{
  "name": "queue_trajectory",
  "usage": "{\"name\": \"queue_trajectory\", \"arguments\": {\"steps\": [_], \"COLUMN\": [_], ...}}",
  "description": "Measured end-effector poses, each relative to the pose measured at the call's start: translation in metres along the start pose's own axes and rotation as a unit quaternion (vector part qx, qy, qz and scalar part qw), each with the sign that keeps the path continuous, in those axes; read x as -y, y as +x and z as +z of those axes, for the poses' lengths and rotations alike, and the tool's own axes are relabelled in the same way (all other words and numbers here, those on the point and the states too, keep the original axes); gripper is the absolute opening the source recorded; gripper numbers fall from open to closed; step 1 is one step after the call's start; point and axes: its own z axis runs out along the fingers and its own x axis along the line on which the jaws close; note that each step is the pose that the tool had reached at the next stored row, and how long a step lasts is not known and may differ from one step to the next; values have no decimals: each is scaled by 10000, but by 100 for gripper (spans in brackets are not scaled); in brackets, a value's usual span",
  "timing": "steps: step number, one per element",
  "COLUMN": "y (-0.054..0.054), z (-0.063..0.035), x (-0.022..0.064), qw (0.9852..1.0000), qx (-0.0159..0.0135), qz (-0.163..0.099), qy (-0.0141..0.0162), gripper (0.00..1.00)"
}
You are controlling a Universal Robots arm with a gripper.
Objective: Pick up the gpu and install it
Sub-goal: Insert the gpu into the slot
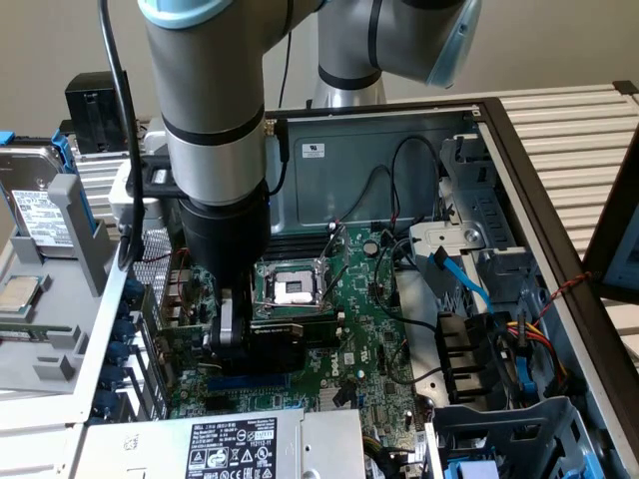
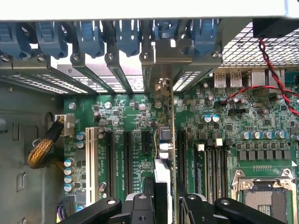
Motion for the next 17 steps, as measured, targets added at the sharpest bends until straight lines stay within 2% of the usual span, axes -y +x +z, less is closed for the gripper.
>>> {"name": "queue_trajectory", "arguments": {"steps": [17], "y": [1], "z": [14], "x": [-2], "qw": [10000], "qx": [0], "qz": [0], "qy": [0], "gripper": [28]}}
